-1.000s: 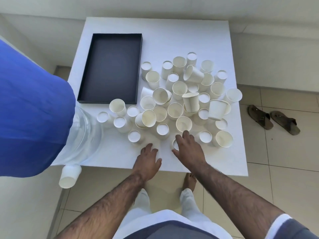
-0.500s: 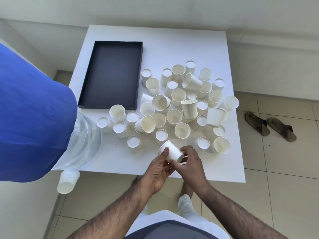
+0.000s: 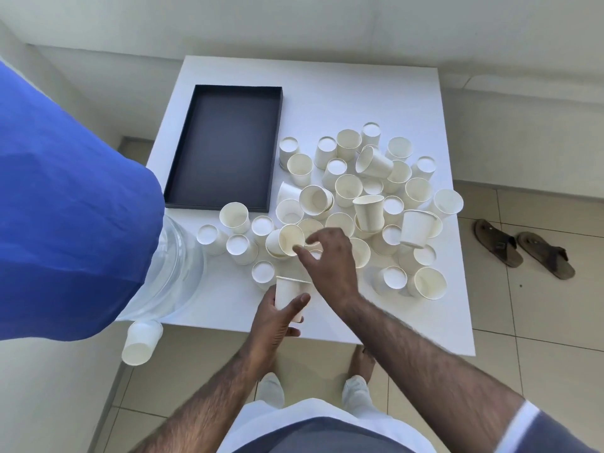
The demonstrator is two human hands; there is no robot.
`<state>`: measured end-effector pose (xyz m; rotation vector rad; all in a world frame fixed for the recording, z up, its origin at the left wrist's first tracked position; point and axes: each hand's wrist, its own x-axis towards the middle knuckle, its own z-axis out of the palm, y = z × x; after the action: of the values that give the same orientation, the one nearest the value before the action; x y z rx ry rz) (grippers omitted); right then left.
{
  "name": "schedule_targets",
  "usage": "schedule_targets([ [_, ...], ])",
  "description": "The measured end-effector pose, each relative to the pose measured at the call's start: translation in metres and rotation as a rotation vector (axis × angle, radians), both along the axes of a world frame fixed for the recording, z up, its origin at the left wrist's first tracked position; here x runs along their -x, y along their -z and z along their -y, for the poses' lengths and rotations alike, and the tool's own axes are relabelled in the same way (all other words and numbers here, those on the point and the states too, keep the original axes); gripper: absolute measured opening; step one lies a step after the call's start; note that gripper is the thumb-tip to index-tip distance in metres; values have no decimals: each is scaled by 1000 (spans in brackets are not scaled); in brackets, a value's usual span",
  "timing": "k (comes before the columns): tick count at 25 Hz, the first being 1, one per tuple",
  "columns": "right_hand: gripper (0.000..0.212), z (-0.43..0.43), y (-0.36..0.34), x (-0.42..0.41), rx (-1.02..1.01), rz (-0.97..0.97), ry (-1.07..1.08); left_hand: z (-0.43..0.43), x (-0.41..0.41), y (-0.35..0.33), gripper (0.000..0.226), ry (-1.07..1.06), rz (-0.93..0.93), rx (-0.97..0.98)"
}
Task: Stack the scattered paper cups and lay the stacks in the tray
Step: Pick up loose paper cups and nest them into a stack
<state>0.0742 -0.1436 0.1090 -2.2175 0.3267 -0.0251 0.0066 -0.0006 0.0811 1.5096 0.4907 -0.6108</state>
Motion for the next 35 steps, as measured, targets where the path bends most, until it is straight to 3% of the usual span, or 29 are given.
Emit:
schedule_targets([
  [4, 55, -26, 8, -41, 148, -134, -68, -24, 9, 2, 47, -117, 109, -164],
  [8, 36, -39, 26, -48, 393, -221, -251, -45, 6, -1, 41, -255, 104, -189],
  [10, 26, -39, 31, -48, 419, -205, -292, -53, 0, -3, 45, -321, 96, -197],
  [17, 13, -18, -12, -31, -199, -38, -104, -59, -40, -10, 48, -445, 20, -125],
  [20, 26, -13, -17, -11, -364, -22, -107, -45, -56, -15, 51, -429, 6, -76],
  [22, 36, -13, -16, -1, -404, -46, -101, -31, -65, -17, 52, -407, -8, -53],
  [26, 29, -10, -16, 5, -388, -55, -72, -2, -74, -19, 58, -305, -27, 33],
  [31, 41, -1, -15, 8, -474, -74, -129, 16, -78, -20, 58, -189, -38, 156],
  [33, 36, 22, -9, -9, -252, 95, -64, 18, -80, -25, 54, -216, -45, 132],
  [35, 34, 59, 6, -39, 175, 181, -1, 16, -81, -27, 48, -234, -59, 121],
])
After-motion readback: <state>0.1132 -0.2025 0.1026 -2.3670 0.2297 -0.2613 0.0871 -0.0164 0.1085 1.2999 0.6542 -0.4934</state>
